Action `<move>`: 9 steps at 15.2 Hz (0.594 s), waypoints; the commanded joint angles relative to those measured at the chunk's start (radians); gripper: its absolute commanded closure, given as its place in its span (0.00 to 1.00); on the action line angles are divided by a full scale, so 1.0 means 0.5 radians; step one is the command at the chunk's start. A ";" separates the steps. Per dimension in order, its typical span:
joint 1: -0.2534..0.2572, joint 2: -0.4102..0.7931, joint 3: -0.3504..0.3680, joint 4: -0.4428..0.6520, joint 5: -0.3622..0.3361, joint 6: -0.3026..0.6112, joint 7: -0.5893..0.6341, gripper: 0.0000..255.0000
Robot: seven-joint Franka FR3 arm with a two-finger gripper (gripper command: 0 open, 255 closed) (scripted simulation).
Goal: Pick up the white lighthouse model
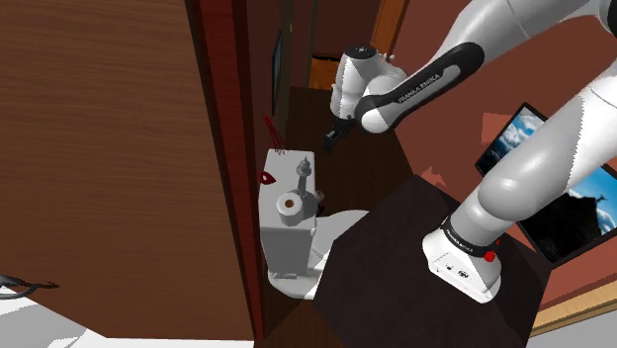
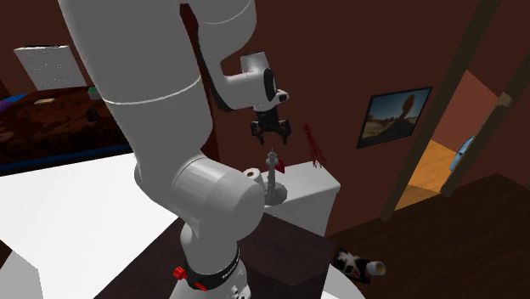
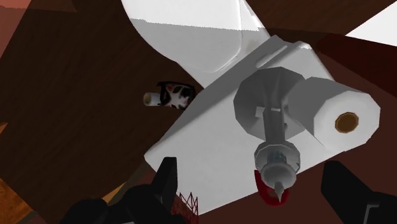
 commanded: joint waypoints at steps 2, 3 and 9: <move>-0.026 0.281 0.045 0.116 -0.267 0.137 0.244 0.00; -0.026 0.373 0.044 0.159 -0.369 0.173 0.329 0.00; 0.125 0.903 -0.103 0.479 -0.909 0.310 0.789 0.00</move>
